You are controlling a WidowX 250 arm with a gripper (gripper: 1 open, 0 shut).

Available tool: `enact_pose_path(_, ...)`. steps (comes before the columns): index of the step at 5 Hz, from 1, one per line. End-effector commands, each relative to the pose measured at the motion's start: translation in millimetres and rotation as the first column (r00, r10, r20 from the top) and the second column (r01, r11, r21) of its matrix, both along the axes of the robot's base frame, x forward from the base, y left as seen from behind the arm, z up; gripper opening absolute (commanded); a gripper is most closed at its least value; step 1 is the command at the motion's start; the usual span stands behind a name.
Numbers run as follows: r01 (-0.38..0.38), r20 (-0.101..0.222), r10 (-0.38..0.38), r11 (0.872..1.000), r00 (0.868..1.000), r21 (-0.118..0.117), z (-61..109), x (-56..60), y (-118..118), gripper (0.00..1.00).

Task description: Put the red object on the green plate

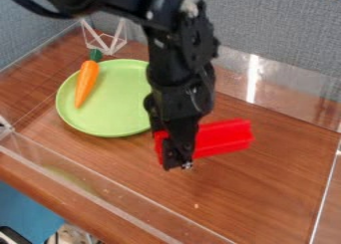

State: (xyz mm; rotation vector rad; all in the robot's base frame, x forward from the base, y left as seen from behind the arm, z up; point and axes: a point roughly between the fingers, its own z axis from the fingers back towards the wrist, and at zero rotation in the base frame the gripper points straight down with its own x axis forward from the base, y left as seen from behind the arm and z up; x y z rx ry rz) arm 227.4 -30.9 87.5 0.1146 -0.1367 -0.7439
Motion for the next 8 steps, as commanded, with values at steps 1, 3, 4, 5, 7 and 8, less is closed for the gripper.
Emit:
enact_pose_path(1,-0.013,0.025,0.013,1.0,1.0,0.0,0.6,2.4,-1,0.0)
enact_pose_path(3,0.034,0.034,-0.035,0.999,0.999,0.006,-17.9,13.0,-16,0.0)
enact_pose_path(4,-0.027,0.049,0.026,0.999,0.998,0.017,1.4,18.0,-6,0.0)
enact_pose_path(5,-0.089,0.065,0.087,0.996,0.994,0.027,20.0,24.5,9,0.0)
enact_pose_path(7,-0.149,0.083,0.146,0.988,0.986,0.029,27.5,21.7,-1,0.0)
enact_pose_path(8,-0.143,0.08,0.141,0.989,0.987,0.019,18.6,19.1,-19,0.0)
